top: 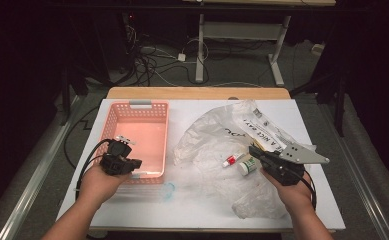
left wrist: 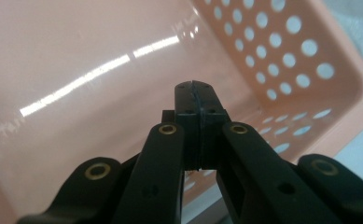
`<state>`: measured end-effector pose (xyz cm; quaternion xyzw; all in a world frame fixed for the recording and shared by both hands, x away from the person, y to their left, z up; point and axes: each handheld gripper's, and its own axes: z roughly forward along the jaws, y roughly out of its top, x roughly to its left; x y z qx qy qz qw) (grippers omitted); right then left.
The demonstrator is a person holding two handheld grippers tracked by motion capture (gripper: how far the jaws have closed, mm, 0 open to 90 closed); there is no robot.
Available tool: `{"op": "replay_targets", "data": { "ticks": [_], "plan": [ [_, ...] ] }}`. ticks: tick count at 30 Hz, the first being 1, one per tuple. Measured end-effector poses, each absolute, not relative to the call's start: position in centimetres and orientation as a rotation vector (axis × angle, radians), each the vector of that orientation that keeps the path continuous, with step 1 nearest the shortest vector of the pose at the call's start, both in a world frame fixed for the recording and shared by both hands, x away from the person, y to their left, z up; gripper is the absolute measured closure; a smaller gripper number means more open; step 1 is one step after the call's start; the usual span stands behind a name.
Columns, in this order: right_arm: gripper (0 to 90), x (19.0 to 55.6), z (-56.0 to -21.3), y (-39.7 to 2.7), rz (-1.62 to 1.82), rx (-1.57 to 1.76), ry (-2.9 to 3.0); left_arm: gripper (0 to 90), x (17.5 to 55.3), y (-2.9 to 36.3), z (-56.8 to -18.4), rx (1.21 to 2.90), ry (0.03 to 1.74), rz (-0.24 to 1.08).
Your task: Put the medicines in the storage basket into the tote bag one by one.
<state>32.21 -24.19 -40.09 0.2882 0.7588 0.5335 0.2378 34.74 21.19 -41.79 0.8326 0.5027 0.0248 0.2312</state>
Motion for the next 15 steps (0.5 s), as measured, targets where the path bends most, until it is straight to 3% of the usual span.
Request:
{"op": "replay_targets", "data": {
  "ticks": [15],
  "plan": [
    [90.0, 32.2, -40.1, -24.0, 1.464, 0.779, 2.084, 87.8, 36.0, 20.7, -42.6, 2.449, 1.458, -0.141]
  ]
}}
